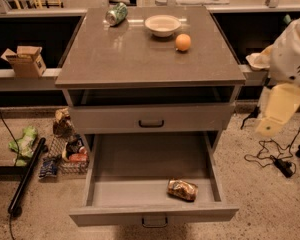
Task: Pick orange can from middle drawer and place on counter
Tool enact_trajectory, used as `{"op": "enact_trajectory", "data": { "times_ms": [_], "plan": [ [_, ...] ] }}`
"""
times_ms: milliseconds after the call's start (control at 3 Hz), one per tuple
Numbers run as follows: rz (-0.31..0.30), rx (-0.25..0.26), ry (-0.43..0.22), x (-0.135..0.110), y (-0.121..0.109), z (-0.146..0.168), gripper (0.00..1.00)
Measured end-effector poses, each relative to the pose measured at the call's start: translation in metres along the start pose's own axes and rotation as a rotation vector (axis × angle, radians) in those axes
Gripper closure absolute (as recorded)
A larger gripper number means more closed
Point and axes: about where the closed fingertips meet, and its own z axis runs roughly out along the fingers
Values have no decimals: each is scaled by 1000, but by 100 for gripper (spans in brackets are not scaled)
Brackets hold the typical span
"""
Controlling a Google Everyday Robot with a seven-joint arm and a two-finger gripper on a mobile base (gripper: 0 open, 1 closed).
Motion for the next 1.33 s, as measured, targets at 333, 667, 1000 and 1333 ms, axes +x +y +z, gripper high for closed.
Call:
{"op": "enact_trajectory", "data": {
  "times_ms": [333, 667, 1000, 1333],
  "plan": [
    [71, -79, -65, -5, 8, 70, 0],
    [155, -118, -167, -11, 18, 132, 0],
    [163, -80, -191, -17, 9, 135, 0],
    [162, -84, -189, -16, 10, 135, 0]
  ]
}}
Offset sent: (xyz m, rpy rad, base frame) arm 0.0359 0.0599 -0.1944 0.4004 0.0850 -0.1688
